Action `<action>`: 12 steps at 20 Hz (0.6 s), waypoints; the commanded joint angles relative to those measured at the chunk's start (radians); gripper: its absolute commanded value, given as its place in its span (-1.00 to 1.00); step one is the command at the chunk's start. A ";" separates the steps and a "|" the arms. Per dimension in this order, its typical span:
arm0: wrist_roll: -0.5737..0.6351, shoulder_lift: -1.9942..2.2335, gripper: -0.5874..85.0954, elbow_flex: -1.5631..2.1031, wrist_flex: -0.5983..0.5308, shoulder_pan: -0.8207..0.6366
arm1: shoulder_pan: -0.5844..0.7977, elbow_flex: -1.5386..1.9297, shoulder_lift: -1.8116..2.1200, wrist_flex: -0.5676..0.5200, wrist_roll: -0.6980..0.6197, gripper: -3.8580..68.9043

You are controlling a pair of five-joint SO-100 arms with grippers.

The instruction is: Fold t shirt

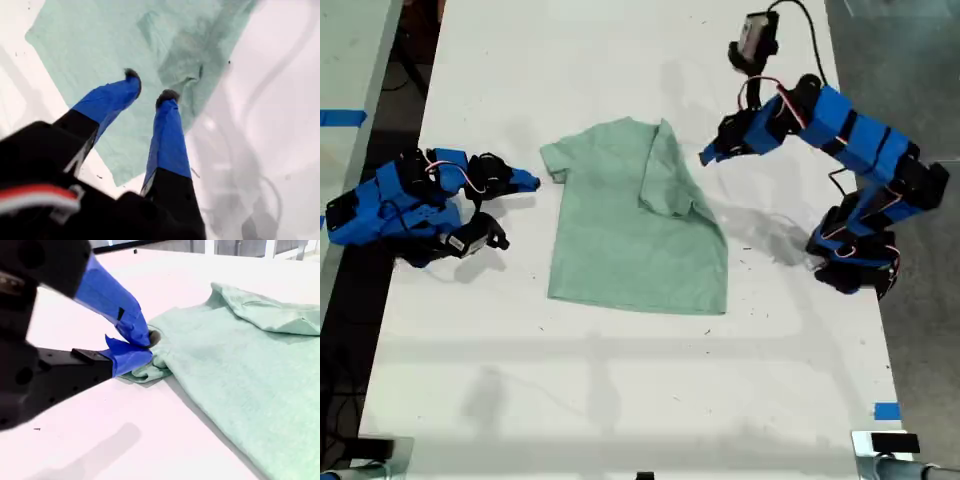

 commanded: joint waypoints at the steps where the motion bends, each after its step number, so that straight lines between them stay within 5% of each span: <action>1: -0.012 0.005 -0.99 0.008 0.003 0.003 | -0.043 0.351 0.408 -0.084 0.060 -0.86; 6: -0.017 0.005 -0.99 0.008 0.003 0.006 | -0.133 1.114 0.999 -0.341 0.127 -0.86; 9: -0.017 0.005 -0.99 0.008 0.003 0.008 | -0.097 1.397 1.379 -0.227 0.120 -0.86; 12: -0.017 0.005 -0.99 0.009 0.003 0.009 | -0.094 1.471 1.374 -0.270 0.153 -0.86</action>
